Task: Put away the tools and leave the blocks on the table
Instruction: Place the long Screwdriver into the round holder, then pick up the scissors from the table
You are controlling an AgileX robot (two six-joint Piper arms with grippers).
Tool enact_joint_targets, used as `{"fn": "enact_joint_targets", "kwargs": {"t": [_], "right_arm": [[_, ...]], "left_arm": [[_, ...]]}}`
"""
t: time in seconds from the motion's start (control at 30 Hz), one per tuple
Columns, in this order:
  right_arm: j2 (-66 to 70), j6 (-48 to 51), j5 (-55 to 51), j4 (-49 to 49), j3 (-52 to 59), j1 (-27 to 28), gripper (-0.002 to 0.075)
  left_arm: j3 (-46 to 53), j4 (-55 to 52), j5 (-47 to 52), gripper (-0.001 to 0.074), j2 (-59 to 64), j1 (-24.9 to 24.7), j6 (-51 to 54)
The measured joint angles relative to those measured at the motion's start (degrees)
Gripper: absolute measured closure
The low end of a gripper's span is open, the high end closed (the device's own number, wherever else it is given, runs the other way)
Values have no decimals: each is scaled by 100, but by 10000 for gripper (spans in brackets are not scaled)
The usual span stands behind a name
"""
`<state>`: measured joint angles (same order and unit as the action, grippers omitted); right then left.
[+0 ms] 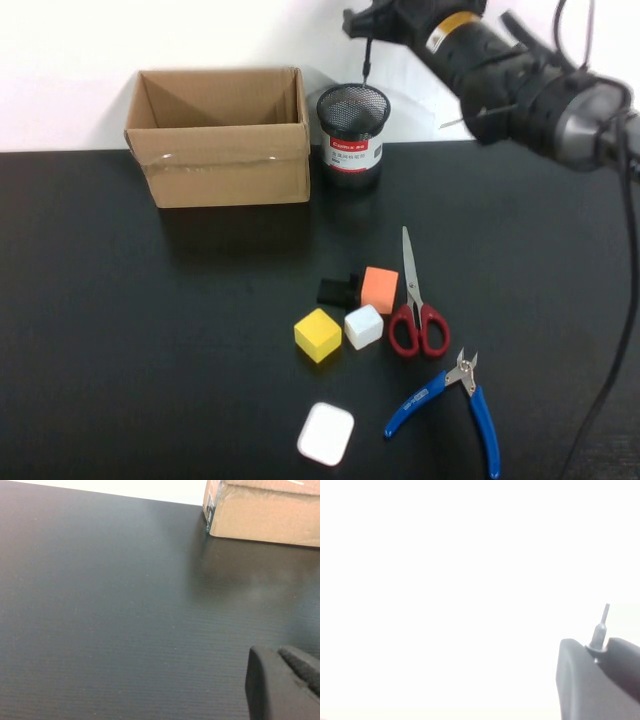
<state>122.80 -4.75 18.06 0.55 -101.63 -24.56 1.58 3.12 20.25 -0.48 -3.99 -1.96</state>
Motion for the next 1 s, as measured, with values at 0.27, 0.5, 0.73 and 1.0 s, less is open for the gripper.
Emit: {"fn": "enact_joint_targets", "kwargs": {"t": [0.27, 0.5, 0.73, 1.0], "right_arm": [[480, 0, 497, -161, 0, -50, 598], [385, 10, 116, -210, 0, -50, 360], [-696, 10, -3268, -440, 0, -50, 330], [-1356, -277, -7315, -258, 26, -50, 327]], "left_arm": [[0, 0, 0, 732, 0, 0, 0], [0, 0, 0, 732, 0, 0, 0], [0, 0, 0, 732, 0, 0, 0], [0, 0, 0, 732, 0, 0, 0]]}}
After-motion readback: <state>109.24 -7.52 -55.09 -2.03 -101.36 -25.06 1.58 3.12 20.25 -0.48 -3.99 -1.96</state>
